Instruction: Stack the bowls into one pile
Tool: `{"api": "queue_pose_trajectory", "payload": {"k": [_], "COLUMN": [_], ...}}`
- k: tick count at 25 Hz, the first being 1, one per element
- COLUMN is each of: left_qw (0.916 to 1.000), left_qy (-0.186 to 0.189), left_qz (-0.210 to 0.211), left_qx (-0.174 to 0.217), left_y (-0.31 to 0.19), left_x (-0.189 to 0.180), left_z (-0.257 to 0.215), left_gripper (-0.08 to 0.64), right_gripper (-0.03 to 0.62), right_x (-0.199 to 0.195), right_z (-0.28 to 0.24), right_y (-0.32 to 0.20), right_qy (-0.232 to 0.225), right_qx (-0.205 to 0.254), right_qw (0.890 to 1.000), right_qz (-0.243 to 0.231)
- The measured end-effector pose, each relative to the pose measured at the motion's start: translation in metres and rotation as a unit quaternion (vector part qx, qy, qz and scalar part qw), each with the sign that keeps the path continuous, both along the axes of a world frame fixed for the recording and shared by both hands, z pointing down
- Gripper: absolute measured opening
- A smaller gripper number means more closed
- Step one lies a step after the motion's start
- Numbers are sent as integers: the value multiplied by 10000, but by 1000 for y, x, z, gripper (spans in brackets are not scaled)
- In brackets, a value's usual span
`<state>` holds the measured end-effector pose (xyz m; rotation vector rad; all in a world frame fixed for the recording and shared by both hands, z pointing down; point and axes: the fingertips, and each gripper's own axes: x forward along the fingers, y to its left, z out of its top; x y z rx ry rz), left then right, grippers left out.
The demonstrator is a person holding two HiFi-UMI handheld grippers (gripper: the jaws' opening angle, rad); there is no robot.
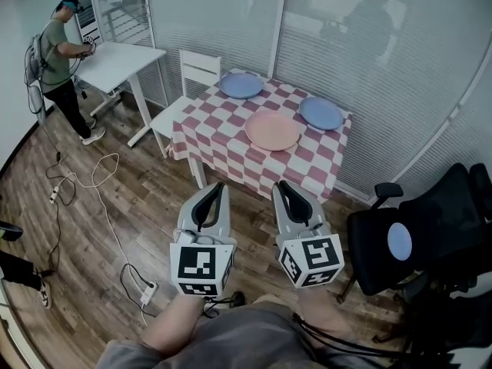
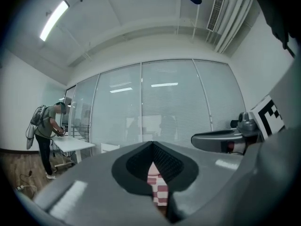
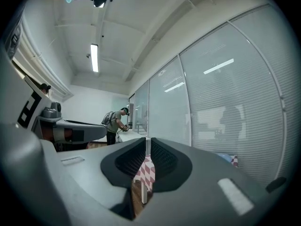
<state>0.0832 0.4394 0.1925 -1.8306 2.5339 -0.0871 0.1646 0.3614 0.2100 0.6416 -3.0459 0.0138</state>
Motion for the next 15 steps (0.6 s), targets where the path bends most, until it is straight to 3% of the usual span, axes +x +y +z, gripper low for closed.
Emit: {"api": "queue_pose_trajectory", "payload": {"k": [8,15], "left_qw": [9997,9990], "left_qy": [146,179], "left_qz": [33,-17], "left_qx": [-190,-418], "left_y": [-29,-84], "left_x": [-19,-52], "left_z": [22,43], "left_gripper": [0,0], "right_gripper": [52,52], "right_x": [-17,-47], "right_z": [12,30], "right_y": [-31,-88], "right_qy": [65,105], "right_qx": [-92,-189], "right_qw": [9999,9997], "right_qz": [78,99]}}
